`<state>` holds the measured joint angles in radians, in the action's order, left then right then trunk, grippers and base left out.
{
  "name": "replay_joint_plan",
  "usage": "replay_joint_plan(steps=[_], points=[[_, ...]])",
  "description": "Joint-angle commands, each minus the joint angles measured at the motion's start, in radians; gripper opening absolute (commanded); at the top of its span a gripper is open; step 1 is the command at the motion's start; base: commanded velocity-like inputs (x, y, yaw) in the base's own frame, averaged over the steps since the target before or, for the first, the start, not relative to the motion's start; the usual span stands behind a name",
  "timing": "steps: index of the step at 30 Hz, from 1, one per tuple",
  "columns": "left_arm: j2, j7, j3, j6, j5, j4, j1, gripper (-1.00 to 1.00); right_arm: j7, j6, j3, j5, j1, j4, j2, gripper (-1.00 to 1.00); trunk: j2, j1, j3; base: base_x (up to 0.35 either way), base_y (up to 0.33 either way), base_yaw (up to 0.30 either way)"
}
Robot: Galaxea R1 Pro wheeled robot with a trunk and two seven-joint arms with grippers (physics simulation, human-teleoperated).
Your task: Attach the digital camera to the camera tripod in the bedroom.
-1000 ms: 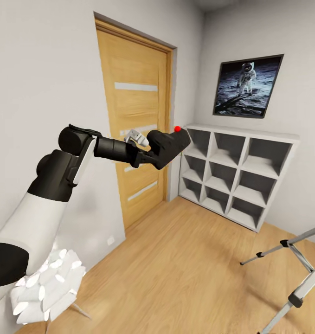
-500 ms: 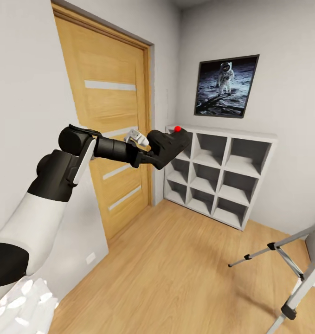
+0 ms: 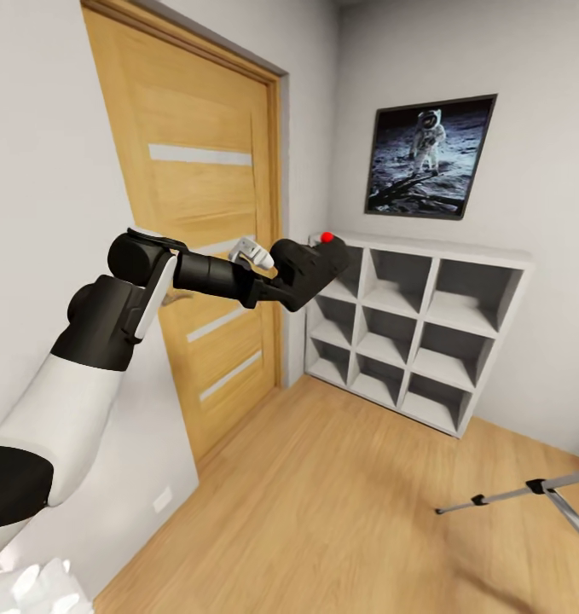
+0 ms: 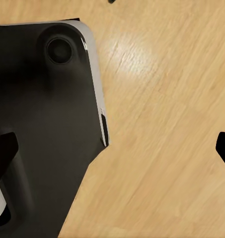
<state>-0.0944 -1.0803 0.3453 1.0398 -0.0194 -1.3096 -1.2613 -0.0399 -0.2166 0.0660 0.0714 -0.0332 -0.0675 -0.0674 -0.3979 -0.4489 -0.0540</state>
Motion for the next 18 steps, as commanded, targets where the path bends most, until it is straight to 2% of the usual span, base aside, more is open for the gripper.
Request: replay_joint_plan(steps=[1, 8, 18], points=[[-0.001, -0.001, 0.001, 0.007, -0.003, 0.000, -0.001, -1.00, 0.002, -0.009, 0.006, 0.005, -0.002, -0.005, 0.000, 1.00, -0.002, -0.001, -0.002, 0.289, 0.199, 0.000], [-0.001, -0.001, 0.001, 0.007, -0.003, 0.000, -0.001, -1.00, 0.002, -0.009, 0.007, 0.005, -0.002, -0.005, 0.000, 1.00, -0.002, -0.001, -0.002, 0.249, 0.192, 0.000], [0.000, -0.001, 0.001, 0.007, -0.002, 0.000, -0.001, -1.00, 0.002, -0.009, 0.006, 0.005, -0.002, -0.005, 0.000, 1.00, -0.002, -0.001, -0.002, 0.035, 0.026, -0.001]])
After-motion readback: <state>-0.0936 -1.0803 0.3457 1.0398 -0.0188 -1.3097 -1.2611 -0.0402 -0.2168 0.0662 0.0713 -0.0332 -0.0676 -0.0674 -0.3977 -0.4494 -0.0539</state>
